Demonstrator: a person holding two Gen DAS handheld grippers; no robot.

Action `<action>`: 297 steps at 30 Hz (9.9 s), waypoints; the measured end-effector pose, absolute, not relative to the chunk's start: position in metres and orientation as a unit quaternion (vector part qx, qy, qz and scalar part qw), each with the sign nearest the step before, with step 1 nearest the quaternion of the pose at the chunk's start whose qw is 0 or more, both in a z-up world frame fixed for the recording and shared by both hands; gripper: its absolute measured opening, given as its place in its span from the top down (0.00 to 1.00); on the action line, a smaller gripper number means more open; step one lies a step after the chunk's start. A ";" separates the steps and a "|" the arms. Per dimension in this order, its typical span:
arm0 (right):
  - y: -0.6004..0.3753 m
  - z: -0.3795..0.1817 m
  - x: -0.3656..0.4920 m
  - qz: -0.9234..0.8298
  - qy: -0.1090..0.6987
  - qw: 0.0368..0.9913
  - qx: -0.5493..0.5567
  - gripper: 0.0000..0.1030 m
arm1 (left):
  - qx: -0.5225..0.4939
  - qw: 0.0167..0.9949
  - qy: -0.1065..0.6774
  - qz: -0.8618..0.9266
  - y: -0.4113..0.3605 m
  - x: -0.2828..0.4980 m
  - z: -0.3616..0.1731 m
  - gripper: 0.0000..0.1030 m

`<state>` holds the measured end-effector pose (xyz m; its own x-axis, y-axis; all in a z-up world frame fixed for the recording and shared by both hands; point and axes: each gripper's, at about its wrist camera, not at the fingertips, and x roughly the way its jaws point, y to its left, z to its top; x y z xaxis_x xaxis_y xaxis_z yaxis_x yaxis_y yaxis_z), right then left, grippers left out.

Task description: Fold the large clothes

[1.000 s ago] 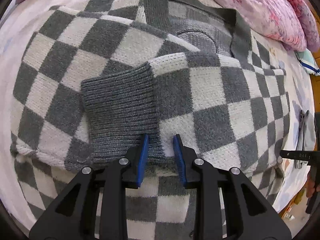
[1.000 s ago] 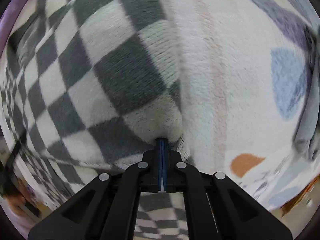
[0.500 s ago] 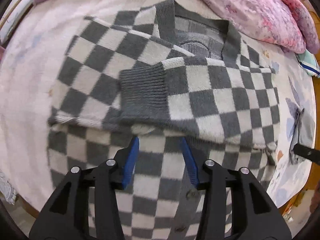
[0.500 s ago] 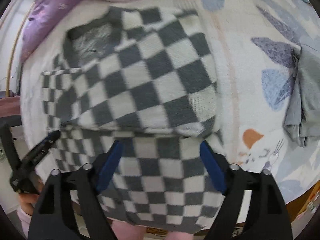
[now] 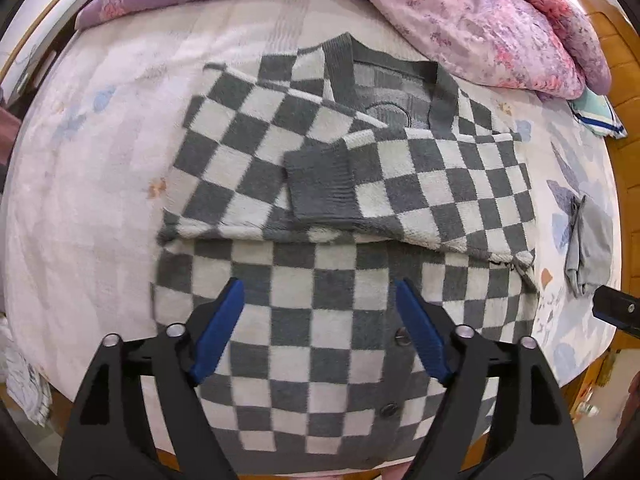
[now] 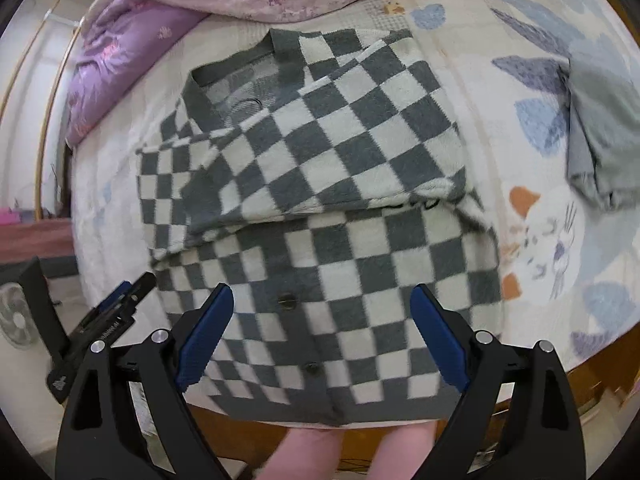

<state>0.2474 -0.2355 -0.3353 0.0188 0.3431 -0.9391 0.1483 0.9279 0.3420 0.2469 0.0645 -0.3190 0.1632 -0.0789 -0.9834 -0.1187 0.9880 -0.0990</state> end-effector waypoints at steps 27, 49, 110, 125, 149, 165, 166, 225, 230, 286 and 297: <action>-0.192 -0.375 0.384 0.042 0.692 0.697 0.183 0.08 | -0.100 0.736 0.667 0.053 0.200 0.429 -0.379 0.14; -0.254 -0.451 0.490 -0.011 0.702 0.703 0.112 0.08 | -0.098 0.746 0.656 0.055 0.232 0.481 -0.450 0.76; -0.313 -0.416 0.063 -0.043 0.722 0.689 0.051 1.00 | -0.109 0.732 0.667 0.091 0.191 0.004 -0.363 0.82; -0.342 -0.466 0.035 -0.077 0.715 0.649 0.248 0.19 | -0.258 0.699 0.656 0.122 0.212 -0.030 -0.383 0.20; -0.329 -0.481 0.042 -0.180 0.717 0.597 0.311 0.86 | -0.185 0.669 0.701 0.166 0.176 -0.029 -0.398 0.85; -0.297 -0.434 0.088 -0.150 0.708 0.680 0.115 0.20 | -0.065 0.694 0.704 0.139 0.157 0.021 -0.355 0.27; -0.283 -0.427 0.094 -0.124 0.703 0.691 0.115 0.20 | -0.069 0.699 0.701 0.125 0.152 0.029 -0.353 0.35; -0.180 -0.445 0.232 -0.041 0.726 0.684 0.056 0.14 | -0.075 0.703 0.700 0.101 0.148 0.085 -0.391 0.39; -0.224 -0.448 0.263 -0.059 0.711 0.698 0.058 0.13 | -0.071 0.721 0.679 0.119 0.171 0.137 -0.410 0.33; -0.295 -0.431 0.439 -0.111 0.647 0.724 0.211 0.26 | 0.000 0.785 0.611 0.102 0.172 0.353 -0.363 0.40; -0.239 -0.507 0.308 0.006 0.716 0.699 0.000 0.72 | -0.062 0.707 0.701 0.066 0.155 0.208 -0.445 0.49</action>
<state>0.3080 -0.2395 -0.5066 -0.0241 0.0082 -0.9997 -0.0080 0.9999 0.0083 0.2079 0.1555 -0.4445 0.0078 0.0059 -1.0000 -0.1806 0.9836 0.0044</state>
